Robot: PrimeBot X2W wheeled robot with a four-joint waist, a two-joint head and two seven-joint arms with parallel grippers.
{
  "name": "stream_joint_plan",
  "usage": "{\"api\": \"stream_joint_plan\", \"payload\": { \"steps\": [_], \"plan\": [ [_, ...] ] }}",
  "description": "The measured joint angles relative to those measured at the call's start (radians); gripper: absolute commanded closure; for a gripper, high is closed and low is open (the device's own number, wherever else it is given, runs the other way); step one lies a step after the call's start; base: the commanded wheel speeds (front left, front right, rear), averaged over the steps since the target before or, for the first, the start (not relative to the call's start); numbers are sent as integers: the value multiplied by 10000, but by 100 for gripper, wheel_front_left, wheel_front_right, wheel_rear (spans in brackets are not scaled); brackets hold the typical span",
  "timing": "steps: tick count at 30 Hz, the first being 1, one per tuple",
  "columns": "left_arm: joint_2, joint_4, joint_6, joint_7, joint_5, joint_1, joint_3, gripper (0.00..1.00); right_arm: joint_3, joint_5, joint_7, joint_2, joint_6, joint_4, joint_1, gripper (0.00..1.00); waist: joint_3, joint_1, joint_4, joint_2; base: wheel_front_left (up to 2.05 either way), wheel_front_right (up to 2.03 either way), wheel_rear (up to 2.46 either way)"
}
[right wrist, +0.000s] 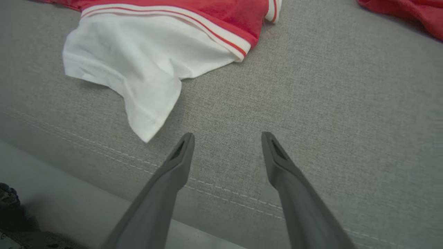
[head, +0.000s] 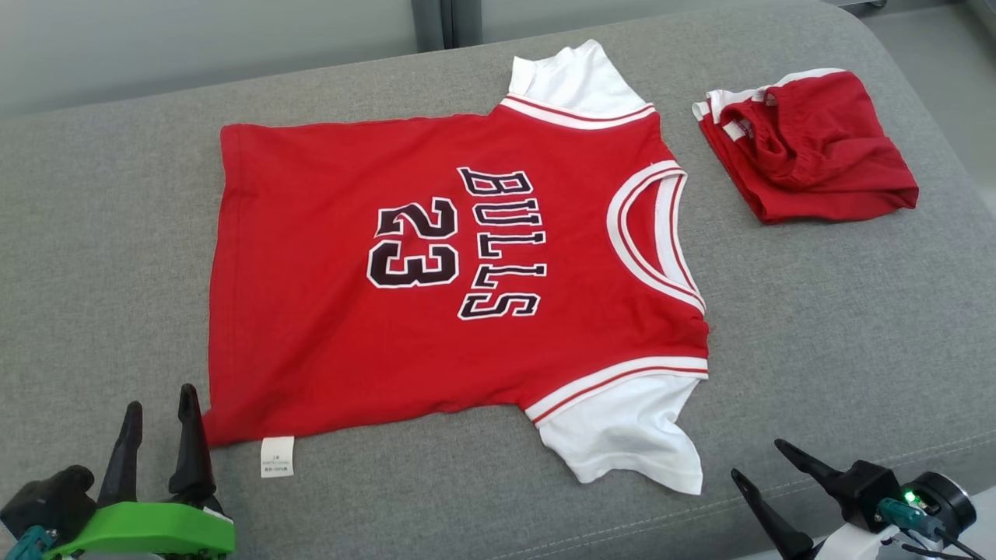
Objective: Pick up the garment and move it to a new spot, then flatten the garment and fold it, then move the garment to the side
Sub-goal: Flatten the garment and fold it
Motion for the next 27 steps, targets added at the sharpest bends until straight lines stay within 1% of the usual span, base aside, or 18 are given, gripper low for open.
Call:
{"api": "stream_joint_plan", "payload": {
  "steps": [3, 4, 6, 10, 13, 16, 20, 25, 27],
  "plan": [
    [-6, -334, 0, 0, 107, -104, 132, 0, -232, -21, 0, -150, 2, -29, -1, 0, -21, 0, -37, 0, 0, 0, 0],
    [-8, -577, -2, -2, 188, -203, 142, 0, -489, -27, 0, -284, -2, -63, -4, 0, -41, 0, -61, 0, 0, 0, 0],
    [-12, -765, -2, -2, 199, -288, 140, 0, -811, -25, 0, -349, -35, -184, -26, 0, -64, 0, -84, 0, 0, 0, 0],
    [-15, -1141, -6, -2, 299, -361, 52, 0, -1448, 33, 0, -360, -209, -677, -329, 0, -119, 0, -135, 0, 0, 0, 0],
    [-40, -1346, -17, -2, 385, -401, -245, 0, -1758, 40, 0, -293, -219, -1156, -856, 0, -175, 0, -170, 0, 0, 0, 0],
    [-48, -1526, -29, -4, 439, -611, -673, 0, -1962, 40, 0, -98, -307, -1628, -1356, 0, -284, 0, -190, 0, 0, 0, 0],
    [-58, -1659, -29, -4, 464, -755, -1011, 0, -2136, 67, 0, 194, -401, -1862, -1548, 0, -437, 0, -165, 0, 0, 0, 0],
    [-65, -1732, -29, -13, 514, -755, -1310, 0, -2397, 293, 0, 731, -650, -2096, -1855, 0, -600, 0, -120, 0, 0, 0, 0],
    [-65, -1730, -27, -13, 520, -751, -1459, 0, -2474, 314, 0, 886, -692, -2165, -1889, 0, -664, 0, -95, 0, 0, 0, 0]
  ]
}}
